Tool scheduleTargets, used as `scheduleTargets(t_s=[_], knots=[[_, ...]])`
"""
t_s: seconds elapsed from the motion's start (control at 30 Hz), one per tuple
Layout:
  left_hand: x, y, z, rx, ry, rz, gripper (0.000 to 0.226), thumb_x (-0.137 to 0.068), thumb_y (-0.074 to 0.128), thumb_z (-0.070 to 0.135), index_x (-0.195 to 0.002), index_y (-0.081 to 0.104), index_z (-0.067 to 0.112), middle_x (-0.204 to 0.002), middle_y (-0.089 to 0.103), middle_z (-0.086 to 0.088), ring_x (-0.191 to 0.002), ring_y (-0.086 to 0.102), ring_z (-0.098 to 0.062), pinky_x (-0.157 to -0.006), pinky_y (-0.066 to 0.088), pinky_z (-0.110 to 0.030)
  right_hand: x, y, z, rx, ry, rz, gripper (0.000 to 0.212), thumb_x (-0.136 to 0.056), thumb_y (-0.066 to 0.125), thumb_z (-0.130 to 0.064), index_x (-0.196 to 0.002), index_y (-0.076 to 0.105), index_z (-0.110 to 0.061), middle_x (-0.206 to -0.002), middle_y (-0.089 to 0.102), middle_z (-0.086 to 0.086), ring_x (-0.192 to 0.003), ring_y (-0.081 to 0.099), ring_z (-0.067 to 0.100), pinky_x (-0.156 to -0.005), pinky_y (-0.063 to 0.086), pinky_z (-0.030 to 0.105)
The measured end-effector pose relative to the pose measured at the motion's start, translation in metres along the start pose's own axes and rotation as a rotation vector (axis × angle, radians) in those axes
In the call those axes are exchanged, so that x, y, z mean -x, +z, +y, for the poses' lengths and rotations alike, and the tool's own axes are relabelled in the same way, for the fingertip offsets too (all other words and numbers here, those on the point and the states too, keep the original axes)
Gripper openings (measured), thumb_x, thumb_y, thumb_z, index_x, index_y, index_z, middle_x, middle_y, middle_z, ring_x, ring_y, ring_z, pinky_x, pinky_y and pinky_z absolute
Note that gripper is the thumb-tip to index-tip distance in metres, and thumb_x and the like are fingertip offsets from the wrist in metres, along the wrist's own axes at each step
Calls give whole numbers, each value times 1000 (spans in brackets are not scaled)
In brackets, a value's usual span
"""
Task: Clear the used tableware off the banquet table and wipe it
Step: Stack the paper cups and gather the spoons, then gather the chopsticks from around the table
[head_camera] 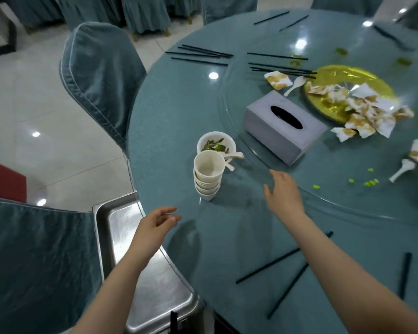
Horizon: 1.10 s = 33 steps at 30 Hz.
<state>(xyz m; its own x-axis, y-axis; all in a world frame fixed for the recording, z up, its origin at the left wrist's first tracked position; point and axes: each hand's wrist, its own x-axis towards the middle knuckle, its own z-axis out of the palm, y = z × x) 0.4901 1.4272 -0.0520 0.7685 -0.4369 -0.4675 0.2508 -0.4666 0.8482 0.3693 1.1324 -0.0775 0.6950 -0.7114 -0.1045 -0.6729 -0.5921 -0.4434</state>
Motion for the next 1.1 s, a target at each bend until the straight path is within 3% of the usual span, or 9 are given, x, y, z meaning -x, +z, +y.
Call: scheduleTargets(t_s=[0.17, 0.37, 0.43, 0.5, 0.6, 0.67, 0.87, 0.97, 1.1], knots=[[0, 3, -6, -51, 19, -97, 24, -92, 58, 9, -113, 62, 19, -100, 72, 2, -95, 67, -11, -82, 46, -26, 81, 6, 64, 161, -66, -386, 75, -78, 44, 7, -147, 30, -17, -157, 23, 5, -144, 20, 20, -114, 13, 24], [10, 6, -17, -28, 32, -183, 22, -92, 58, 8, -113, 61, 16, -100, 72, -2, -92, 66, -15, -81, 44, -26, 139, 4, 99, 400, -125, -530, 93, -75, 45, 2, -152, 3, -28, -159, -12, -4, -148, -3, 19, -119, 8, 40], [15, 5, -21, -43, 45, -204, 22, -93, 58, 8, -113, 61, 16, -98, 72, -1, -91, 66, -13, -79, 44, -23, 152, 4, 105, 381, -105, -520, 89, -76, 45, 4, -152, 8, -25, -160, -7, -4, -148, 0, 18, -120, 9, 37], [20, 2, -25, -76, 75, -224, 21, -93, 58, 9, -112, 61, 17, -98, 72, 0, -93, 66, -13, -80, 44, -22, 165, 7, 110, 297, -59, -381, 69, -82, 51, 1, -146, 34, -18, -157, 20, 1, -144, 21, 20, -116, 20, 30], [25, 3, -31, -144, 123, -259, 21, -92, 59, 8, -109, 61, 20, -100, 70, 0, -98, 64, -15, -83, 44, -19, 178, 9, 107, 275, -9, -201, 28, -87, 63, -16, -115, 64, -15, -119, 57, 5, -117, 51, 25, -97, 38, 31], [29, 8, -36, -214, 152, -301, 24, -92, 56, 5, -109, 60, 21, -105, 67, -1, -103, 62, -16, -88, 44, -23, 186, 12, 100, 305, 64, -207, 19, -88, 62, -23, -106, 64, -16, -108, 60, 4, -109, 53, 25, -89, 40, 33], [40, 46, -47, -515, 213, -468, 40, -93, 57, 12, -133, 52, 17, -137, 53, -3, -126, 48, -16, -104, 34, -27, 207, 25, 87, 499, 137, -249, 22, -97, 45, -28, -114, 52, -14, -117, 51, 6, -114, 47, 25, -89, 39, 35], [45, 68, -46, -613, 238, -514, 53, -93, 59, 17, -143, 40, 19, -148, 42, 1, -135, 40, -15, -105, 28, -21, 213, 26, 81, 559, 89, -229, 19, -98, 40, -20, -114, 47, -13, -117, 50, 6, -112, 46, 26, -88, 36, 35], [49, 97, -38, -632, 233, -559, 73, -92, 61, 21, -152, 19, 22, -155, 30, -2, -140, 32, -16, -112, 31, -34, 215, 10, 86, 460, 47, -148, 29, -81, 43, 3, -103, 41, -15, -102, 53, 5, -95, 52, 27, -68, 29, 33]])
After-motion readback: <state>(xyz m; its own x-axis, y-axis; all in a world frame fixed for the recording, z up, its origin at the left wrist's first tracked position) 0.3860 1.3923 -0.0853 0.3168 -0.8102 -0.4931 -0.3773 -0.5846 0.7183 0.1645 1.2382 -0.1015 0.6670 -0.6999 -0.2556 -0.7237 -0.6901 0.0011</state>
